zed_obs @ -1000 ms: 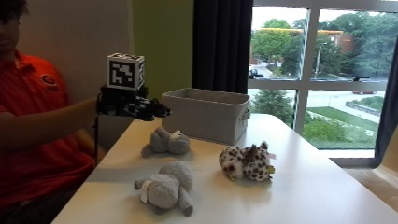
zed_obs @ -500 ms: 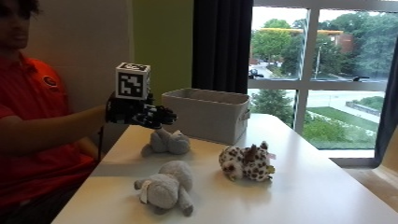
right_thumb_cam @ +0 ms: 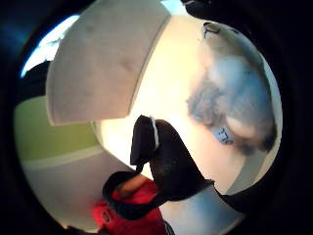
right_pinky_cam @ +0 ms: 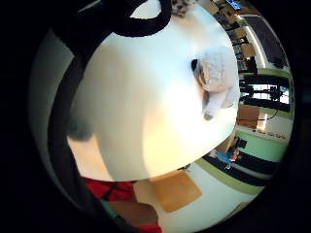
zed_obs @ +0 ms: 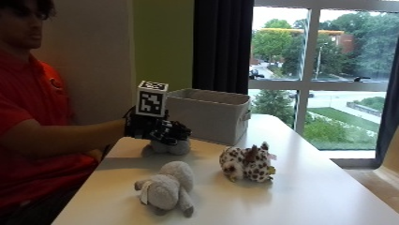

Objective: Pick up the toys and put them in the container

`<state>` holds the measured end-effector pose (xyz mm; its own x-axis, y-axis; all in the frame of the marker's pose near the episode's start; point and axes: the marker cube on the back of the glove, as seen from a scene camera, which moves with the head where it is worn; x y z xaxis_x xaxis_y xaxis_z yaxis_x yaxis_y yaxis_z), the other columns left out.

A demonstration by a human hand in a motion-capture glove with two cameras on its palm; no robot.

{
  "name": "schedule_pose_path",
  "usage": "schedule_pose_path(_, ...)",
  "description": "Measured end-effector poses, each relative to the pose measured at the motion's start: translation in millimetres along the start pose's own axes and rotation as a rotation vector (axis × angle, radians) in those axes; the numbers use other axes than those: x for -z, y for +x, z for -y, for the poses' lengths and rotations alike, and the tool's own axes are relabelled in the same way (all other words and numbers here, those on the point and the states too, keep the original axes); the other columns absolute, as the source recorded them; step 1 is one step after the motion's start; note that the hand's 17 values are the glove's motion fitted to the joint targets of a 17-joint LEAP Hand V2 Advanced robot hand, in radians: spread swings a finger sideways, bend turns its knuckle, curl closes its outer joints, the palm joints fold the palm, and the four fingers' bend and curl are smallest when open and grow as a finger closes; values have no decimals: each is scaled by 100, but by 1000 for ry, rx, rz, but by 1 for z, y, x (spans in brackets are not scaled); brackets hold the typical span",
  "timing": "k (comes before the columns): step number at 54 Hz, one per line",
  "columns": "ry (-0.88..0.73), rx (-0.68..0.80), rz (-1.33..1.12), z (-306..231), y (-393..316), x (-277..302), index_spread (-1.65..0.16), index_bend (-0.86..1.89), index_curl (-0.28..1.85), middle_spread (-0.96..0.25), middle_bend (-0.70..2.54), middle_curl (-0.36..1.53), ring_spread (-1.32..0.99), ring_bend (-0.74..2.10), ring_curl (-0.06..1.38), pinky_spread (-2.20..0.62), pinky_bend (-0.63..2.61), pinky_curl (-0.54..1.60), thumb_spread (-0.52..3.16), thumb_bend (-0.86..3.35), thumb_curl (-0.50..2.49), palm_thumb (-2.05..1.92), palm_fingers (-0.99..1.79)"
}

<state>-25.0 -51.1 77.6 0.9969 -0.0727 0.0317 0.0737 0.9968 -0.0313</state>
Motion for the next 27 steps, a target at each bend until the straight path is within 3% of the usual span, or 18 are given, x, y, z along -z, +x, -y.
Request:
schedule_pose_path(16,6,-1,-25,21,-8,-12,-38,19,32,-8,14,29,-5,17,18,4,66,35,126,-4,19,-5,-6)
schedule_pose_path(27,-26,-7,-22,29,-10,-22,-40,16,31,-8,11,25,-3,22,20,2,95,42,124,-1,23,2,1)
